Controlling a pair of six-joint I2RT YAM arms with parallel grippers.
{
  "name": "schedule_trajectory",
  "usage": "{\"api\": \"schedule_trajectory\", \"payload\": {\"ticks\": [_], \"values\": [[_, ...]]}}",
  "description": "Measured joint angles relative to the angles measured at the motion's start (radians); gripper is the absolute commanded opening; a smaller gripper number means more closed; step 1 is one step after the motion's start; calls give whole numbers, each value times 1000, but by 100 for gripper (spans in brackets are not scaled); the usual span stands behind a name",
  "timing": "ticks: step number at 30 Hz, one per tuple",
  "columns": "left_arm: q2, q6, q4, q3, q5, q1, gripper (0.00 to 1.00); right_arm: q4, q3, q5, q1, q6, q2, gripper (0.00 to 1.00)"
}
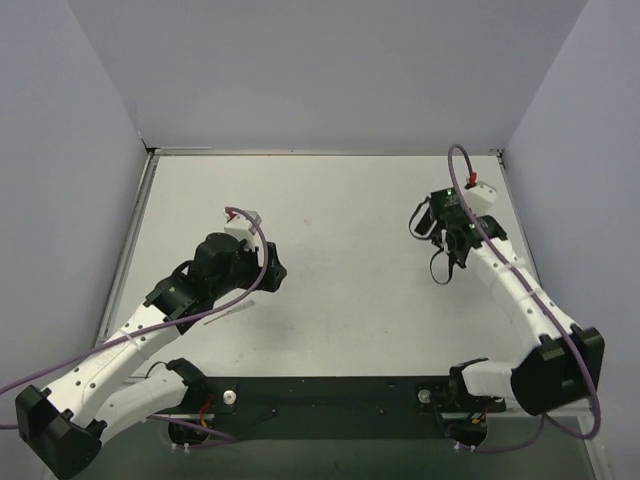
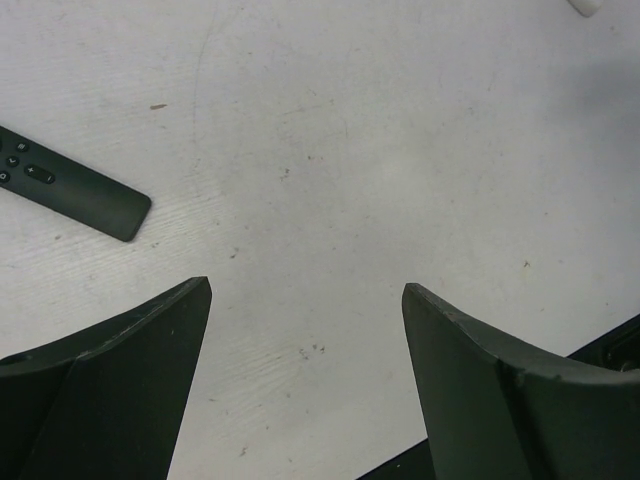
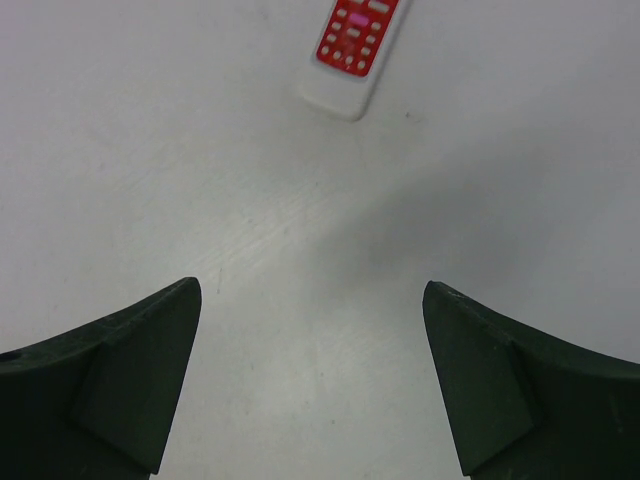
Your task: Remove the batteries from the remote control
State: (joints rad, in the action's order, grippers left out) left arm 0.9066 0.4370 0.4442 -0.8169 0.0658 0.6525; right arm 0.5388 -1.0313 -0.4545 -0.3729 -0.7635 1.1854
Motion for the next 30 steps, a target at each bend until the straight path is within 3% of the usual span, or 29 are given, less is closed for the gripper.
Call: {"api": "schedule_trajectory", "payload": {"ticks": [6,13,21,30], "values": [[-22,-32,15,11,41,0,88,-55,-190,63,215,77,356,84],[-79,-39,13,21,52,0,88,-70,-367,157,336,79,658,81],[-106,-43,6,31,55,0,88,-71,-435,235,415,26,810,81],[-109,-53,0,37,58,-10,88,-69,-480,272,433,5,868,80]]}}
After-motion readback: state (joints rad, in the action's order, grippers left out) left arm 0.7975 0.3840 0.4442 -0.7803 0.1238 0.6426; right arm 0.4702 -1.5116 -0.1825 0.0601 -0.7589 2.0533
